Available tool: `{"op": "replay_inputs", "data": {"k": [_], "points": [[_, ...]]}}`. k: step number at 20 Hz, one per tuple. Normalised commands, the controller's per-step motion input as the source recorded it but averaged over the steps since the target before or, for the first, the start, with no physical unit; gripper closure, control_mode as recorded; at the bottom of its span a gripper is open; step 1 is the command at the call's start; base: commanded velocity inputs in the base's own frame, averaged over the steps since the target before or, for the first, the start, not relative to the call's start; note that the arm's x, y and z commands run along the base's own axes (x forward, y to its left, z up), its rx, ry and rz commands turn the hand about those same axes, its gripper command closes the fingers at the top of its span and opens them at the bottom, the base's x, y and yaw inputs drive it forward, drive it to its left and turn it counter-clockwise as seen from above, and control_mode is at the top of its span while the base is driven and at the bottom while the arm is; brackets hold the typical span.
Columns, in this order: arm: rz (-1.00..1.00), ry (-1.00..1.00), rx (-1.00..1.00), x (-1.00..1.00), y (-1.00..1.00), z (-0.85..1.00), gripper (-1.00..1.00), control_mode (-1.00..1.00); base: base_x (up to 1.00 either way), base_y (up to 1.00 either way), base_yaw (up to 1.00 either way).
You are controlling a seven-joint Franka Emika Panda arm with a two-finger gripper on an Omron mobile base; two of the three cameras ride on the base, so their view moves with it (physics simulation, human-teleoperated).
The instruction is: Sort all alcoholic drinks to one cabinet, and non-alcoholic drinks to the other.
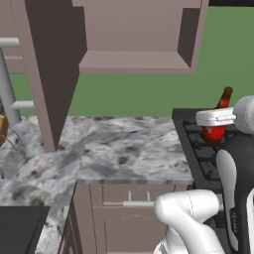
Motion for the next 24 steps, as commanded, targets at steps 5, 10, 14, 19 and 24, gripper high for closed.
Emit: {"op": "replay_inputs", "data": {"k": [5, 10, 14, 19, 24], "points": [[0.00, 0.00, 0.00, 0.00, 0.00, 0.00, 1.00, 1.00, 0.47, 0.12, -0.02], [0.00, 0.00, 0.00, 0.00, 0.00, 0.00, 1.00, 1.00, 0.47, 0.14, -0.02], [0.00, 0.00, 0.00, 0.00, 0.00, 0.00, 1.00, 1.00, 0.49, 0.20, -0.03], [0.00, 0.00, 0.00, 0.00, 0.00, 0.00, 1.00, 1.00, 0.31, 0.41, -0.04], [0.00, 0.00, 0.00, 0.00, 0.00, 0.00, 1.00, 1.00, 0.20, 0.44, -0.05]]}}
